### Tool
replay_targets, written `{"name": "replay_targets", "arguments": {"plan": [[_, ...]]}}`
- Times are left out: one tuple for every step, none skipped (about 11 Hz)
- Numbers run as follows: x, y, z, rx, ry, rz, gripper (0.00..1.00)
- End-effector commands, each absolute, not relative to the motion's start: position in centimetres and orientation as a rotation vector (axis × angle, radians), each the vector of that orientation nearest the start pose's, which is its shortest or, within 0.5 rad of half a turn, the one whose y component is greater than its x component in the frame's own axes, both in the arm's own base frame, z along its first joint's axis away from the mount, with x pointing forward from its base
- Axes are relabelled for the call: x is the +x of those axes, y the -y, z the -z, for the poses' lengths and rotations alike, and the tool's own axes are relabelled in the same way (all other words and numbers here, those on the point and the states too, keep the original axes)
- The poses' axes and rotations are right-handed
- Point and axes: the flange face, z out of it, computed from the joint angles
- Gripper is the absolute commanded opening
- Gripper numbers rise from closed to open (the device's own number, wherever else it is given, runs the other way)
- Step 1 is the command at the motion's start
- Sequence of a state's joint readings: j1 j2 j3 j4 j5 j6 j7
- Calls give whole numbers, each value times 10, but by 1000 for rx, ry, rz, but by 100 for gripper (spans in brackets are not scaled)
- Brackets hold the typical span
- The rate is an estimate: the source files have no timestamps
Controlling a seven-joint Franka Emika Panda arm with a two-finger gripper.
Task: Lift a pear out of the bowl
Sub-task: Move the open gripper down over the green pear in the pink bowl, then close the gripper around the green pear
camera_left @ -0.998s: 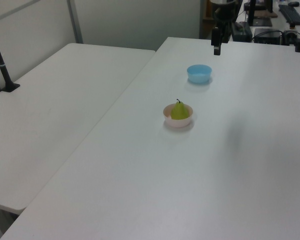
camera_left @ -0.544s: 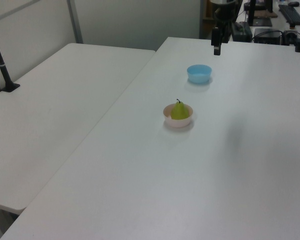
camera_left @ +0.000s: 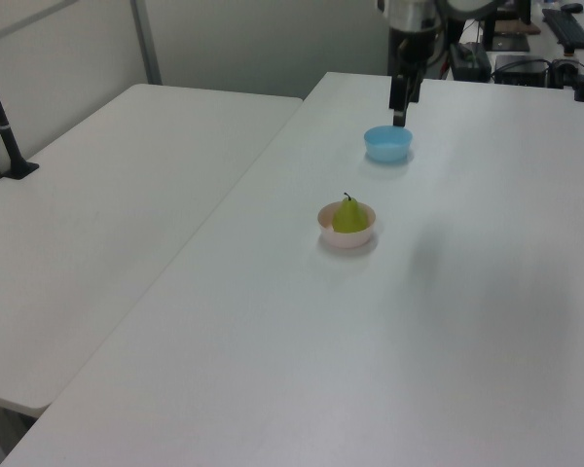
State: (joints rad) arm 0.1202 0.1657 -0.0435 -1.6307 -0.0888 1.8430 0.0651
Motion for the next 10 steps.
{"name": "replay_targets", "arguments": {"plan": [[635,-66,-485,-3225,212,101,100],[639,-76,-471,-3228,243,85,100],[643,-87,-455,-3235,280,73,100],[649,-92,-440,-3236,294,74,100],[655,-100,-425,-3231,315,99,100],[662,-104,-409,-3228,328,134,100],[667,-107,-397,-3225,340,154,100],[671,-110,-385,-3223,349,165,100],[674,-111,-375,-3222,354,172,100],[677,-112,-370,-3226,366,196,100]]}}
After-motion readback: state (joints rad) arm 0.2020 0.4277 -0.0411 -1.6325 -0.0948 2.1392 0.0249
